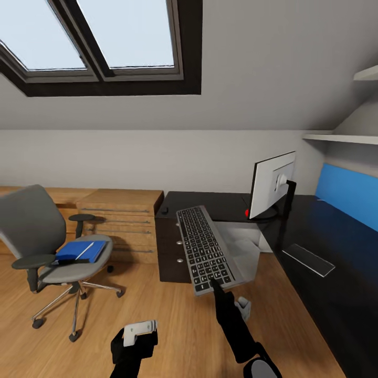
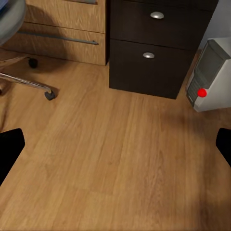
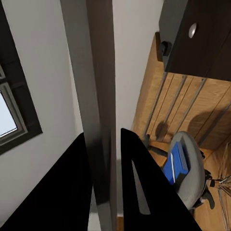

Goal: In the bedroom, organize the workspace by keeping the computer under the desk, ensuring the monitor is on the desk, placing the keyboard on the desk next to the monitor, placing the mouse on the desk next to the keyboard, moving the folder from the swivel chair onto the desk next to the mouse, stacking the notebook on top of the folder with the pen on top of the notebook, and positioning the swivel chair next to the desk.

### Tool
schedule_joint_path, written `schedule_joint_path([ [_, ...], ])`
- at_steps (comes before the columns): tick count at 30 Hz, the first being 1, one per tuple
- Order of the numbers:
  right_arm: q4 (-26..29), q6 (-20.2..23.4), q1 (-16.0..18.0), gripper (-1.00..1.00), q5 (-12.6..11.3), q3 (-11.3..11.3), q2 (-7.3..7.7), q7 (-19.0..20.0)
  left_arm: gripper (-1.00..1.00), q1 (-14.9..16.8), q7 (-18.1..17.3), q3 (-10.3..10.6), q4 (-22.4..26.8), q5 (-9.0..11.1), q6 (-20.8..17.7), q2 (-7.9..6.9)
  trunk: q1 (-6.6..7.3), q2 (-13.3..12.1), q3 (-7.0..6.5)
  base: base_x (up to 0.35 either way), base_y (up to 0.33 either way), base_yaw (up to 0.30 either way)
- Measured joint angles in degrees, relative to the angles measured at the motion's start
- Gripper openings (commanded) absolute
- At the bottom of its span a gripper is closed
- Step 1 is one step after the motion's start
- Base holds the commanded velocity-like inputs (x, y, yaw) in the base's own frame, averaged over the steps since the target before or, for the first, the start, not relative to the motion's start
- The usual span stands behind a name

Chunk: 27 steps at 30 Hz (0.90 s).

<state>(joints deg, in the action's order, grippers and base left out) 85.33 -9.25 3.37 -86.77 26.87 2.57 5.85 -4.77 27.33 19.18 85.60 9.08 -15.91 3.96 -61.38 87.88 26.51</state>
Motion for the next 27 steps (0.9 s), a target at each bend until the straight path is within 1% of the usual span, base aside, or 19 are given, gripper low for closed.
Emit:
schedule_joint_path([
  [1,0.04,0.01,0.0,-1.0,-0.75,-0.05,0.0,0.03,1.0,0.0,0.0,0.0,0.0,0.0,0.0,0.0,0.0,0.0,0.0,0.001,0.001,0.003],
  [5,0.03,-0.06,-0.01,-1.0,-1.82,-0.25,0.08,0.05,1.0,0.01,0.01,-0.07,0.0,0.0,0.0,0.0,0.0,0.0,0.0,0.0,0.0,0.001],
  [21,-0.01,-0.24,-0.01,-1.0,-2.09,-0.3,0.05,0.37,1.0,0.01,0.0,-0.12,0.06,0.0,0.0,0.0,0.0,0.0,0.0,0.005,0.007,0.0],
  [27,-0.12,-0.17,0.0,-1.0,-2.11,-0.35,0.09,0.26,1.0,0.01,0.02,0.06,0.66,0.0,-0.01,-0.02,0.03,0.0,0.0,0.24,0.167,0.0],
])
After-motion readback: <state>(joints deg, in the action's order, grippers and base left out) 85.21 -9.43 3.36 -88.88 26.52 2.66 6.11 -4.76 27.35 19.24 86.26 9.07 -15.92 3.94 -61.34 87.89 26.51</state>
